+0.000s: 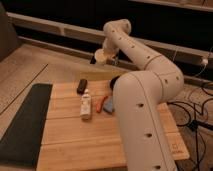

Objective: Place the ceramic cup in the ceramic bowl

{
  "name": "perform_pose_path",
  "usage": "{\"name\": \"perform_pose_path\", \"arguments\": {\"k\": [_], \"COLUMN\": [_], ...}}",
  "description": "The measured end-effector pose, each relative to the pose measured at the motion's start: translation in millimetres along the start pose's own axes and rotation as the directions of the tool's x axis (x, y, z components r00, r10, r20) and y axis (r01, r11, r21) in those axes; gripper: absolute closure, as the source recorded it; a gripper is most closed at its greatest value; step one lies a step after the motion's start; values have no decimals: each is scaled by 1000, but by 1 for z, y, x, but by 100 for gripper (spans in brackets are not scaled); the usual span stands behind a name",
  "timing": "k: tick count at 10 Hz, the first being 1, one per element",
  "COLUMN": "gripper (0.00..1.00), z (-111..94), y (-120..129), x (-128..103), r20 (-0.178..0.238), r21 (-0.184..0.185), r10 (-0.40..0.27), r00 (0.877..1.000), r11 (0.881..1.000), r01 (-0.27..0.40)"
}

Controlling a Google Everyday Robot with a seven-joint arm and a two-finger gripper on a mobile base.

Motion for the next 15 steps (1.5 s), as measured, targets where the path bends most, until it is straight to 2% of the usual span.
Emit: {"name": "perform_pose_path", "arguments": {"k": [2, 4, 7, 9, 12, 15], "gripper": [100, 100, 100, 100, 100, 100], "z": [-9, -15, -19, -12, 2, 20], "y": [-47, -71, -88, -102, -118, -128], "x": [19, 44, 78, 93, 102, 101], "r20": [-21, -62, -129, -168, -202, -225], "r21": [50, 82, 109, 124, 130, 126], "r10": [88, 148, 223, 268, 318, 338], "r00": [996, 987, 966, 949, 926, 914], "r11": [995, 986, 972, 960, 946, 940], "r01": [-87, -143, -209, -249, -297, -316]}}
